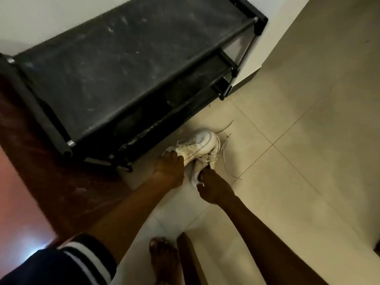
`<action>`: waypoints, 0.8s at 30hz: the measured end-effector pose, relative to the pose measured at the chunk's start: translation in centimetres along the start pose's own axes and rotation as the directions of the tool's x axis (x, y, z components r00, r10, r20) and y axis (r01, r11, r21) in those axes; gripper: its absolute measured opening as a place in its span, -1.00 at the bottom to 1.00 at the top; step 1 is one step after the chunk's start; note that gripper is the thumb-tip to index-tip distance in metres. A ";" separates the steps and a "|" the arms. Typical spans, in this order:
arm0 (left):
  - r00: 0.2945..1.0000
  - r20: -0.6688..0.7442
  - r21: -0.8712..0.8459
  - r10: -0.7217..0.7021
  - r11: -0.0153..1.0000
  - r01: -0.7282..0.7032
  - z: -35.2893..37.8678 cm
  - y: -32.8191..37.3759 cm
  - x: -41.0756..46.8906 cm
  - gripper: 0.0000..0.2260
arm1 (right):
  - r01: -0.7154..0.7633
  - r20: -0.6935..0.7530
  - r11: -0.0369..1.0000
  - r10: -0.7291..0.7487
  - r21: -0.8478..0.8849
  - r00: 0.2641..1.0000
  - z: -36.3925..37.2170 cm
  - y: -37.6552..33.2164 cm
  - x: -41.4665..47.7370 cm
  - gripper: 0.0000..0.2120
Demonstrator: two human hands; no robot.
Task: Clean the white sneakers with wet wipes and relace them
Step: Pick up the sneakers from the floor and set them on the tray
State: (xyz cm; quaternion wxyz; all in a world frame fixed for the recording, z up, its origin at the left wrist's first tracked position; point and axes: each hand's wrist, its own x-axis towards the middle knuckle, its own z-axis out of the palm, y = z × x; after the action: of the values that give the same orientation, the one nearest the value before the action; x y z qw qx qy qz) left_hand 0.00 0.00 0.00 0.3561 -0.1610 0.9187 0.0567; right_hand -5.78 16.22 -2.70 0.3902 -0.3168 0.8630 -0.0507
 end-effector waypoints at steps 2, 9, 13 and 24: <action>0.997 0.060 0.048 -0.055 0.997 0.052 0.4 0.1 0.9 -0.49 | -0.049 0.062 0.999 0.049 0.005 0.997 0.6 -0.2 0.3 -0.38; 0.968 0.226 0.110 -0.104 0.991 0.081 2.3 0.1 3.3 -0.45 | -0.132 0.135 0.991 0.126 0.037 0.983 1.9 -1.3 0.6 -0.27; 0.960 0.267 0.146 -0.085 0.988 0.047 3.2 0.2 3.2 -0.52 | -0.174 0.144 0.982 0.161 0.080 0.976 2.5 -1.4 1.1 -0.28; 0.994 0.087 -0.051 0.060 0.997 -0.055 2.5 1.0 1.3 -0.42 | -0.173 0.191 0.984 0.163 0.040 0.968 2.3 -0.4 1.4 -0.47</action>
State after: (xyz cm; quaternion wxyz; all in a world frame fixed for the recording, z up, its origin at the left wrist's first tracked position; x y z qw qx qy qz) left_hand 0.37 1.12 -2.69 0.3904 -0.1403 0.9048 0.0963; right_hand -4.64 15.43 -5.04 0.4811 -0.2347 0.8446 -0.0119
